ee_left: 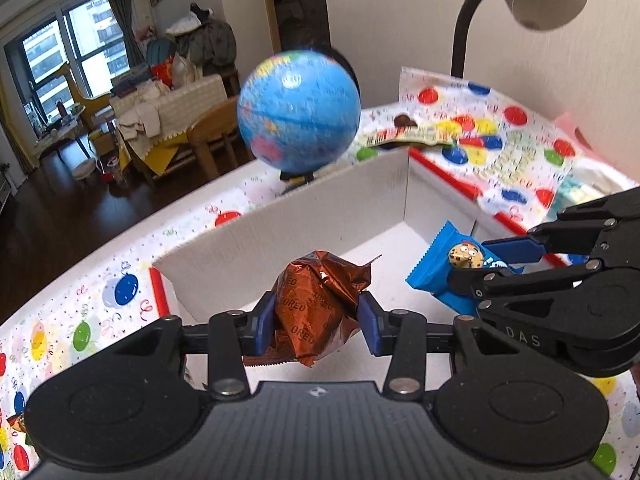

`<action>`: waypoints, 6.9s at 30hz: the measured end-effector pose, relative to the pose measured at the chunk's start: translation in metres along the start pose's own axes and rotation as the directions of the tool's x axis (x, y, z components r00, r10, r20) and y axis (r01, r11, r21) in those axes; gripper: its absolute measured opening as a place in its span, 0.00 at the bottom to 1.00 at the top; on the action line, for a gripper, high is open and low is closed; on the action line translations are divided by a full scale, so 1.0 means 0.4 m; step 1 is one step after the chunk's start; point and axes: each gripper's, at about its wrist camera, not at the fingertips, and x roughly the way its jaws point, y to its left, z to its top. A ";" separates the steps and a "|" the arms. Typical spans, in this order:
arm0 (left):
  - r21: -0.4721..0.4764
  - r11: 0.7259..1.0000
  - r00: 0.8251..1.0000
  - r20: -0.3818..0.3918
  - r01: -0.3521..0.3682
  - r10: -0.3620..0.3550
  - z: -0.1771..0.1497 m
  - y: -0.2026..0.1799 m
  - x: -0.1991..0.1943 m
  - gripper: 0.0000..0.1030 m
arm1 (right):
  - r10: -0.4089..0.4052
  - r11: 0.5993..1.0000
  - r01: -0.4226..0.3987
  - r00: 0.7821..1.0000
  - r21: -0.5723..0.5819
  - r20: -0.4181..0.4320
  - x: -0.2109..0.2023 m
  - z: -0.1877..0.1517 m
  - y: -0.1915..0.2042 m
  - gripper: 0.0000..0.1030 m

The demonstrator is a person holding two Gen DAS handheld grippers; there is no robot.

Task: Organize snacks
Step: 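Carry the copper candy and blue packet in both tools over the red box, then open both tools to drop the copper candy and blue packet into the box, then move both tools back over the snack pile on the table, then grasp the white wrapper with left tool while right tool grasps black packet, then carry the white wrapper and black packet in both tools over the red box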

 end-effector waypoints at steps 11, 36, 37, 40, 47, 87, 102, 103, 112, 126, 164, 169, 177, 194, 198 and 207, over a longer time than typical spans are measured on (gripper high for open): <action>-0.011 1.000 0.994 -0.111 -0.014 0.012 -0.028 0.003 0.100 0.43 | 0.024 1.000 -0.025 0.996 -0.016 -0.086 0.071 -0.011 0.008 0.27; -0.149 0.989 0.997 0.076 0.014 -0.003 -0.037 0.078 -0.117 0.78 | 0.067 0.998 -0.066 0.997 -0.016 0.043 -0.096 0.011 0.042 0.63; -0.156 0.988 0.996 0.085 0.015 -0.002 -0.040 0.084 -0.131 0.80 | 0.069 0.997 -0.067 0.996 -0.022 0.054 -0.109 0.010 0.048 0.64; -0.182 0.983 0.993 0.114 0.010 0.010 -0.053 0.102 -0.175 0.85 | 0.070 0.997 -0.068 0.994 -0.035 0.084 -0.144 0.014 0.064 0.67; -0.236 0.972 0.985 0.170 0.008 0.033 -0.094 0.143 -0.268 0.90 | 0.081 0.996 -0.078 0.987 -0.031 0.138 -0.209 0.018 0.102 0.82; -0.446 0.862 0.963 -0.004 -0.242 0.268 -0.541 0.643 -0.442 0.97 | 0.266 0.958 -0.256 0.962 -0.132 0.061 -0.168 -0.062 0.683 1.00; -0.438 0.856 0.961 -0.112 -0.275 0.252 -0.596 0.706 -0.282 0.97 | 0.248 0.953 -0.252 0.968 -0.165 -0.048 -0.011 -0.079 0.770 0.97; -0.438 0.856 0.961 -0.118 -0.277 0.250 -0.596 0.707 -0.272 0.96 | 0.245 0.953 -0.250 0.968 -0.170 -0.054 -0.001 -0.078 0.774 0.96; -0.432 0.861 0.962 -0.157 -0.270 0.224 -0.591 0.707 -0.201 0.87 | 0.266 0.937 -0.286 0.956 -0.198 -0.123 0.084 -0.074 0.788 0.79; -0.443 0.869 0.971 -0.182 -0.222 0.155 -0.587 0.700 -0.153 0.54 | 0.298 0.915 -0.332 0.939 -0.231 -0.171 0.137 -0.082 0.832 0.51; -0.520 0.837 0.986 -0.085 -0.169 0.146 -0.605 0.668 -0.356 0.16 | 0.321 0.935 -0.323 0.946 -0.145 -0.035 -0.107 -0.096 0.733 0.28; -0.506 0.851 0.989 -0.037 -0.139 0.140 -0.566 0.641 -0.404 0.15 | 0.304 0.943 -0.302 0.953 -0.141 -0.005 -0.150 -0.087 0.693 0.28; -0.464 0.882 0.992 0.053 -0.079 0.116 -0.457 0.566 -0.452 0.15 | 0.265 0.958 -0.256 0.963 -0.133 0.054 -0.214 -0.043 0.606 0.28; -0.320 0.946 0.985 0.170 0.055 0.001 -0.209 0.315 -0.376 0.15 | 0.163 0.984 -0.153 0.980 -0.095 0.112 -0.223 0.003 0.354 0.28; -0.290 0.954 0.984 0.178 0.073 -0.021 -0.160 0.257 -0.337 0.15 | 0.141 0.988 -0.132 0.984 -0.083 0.108 -0.204 0.005 0.288 0.28; -0.263 0.961 0.988 0.148 0.083 -0.045 -0.095 0.184 -0.229 0.15 | 0.074 0.996 -0.071 0.996 -0.058 0.052 -0.109 0.012 0.163 0.28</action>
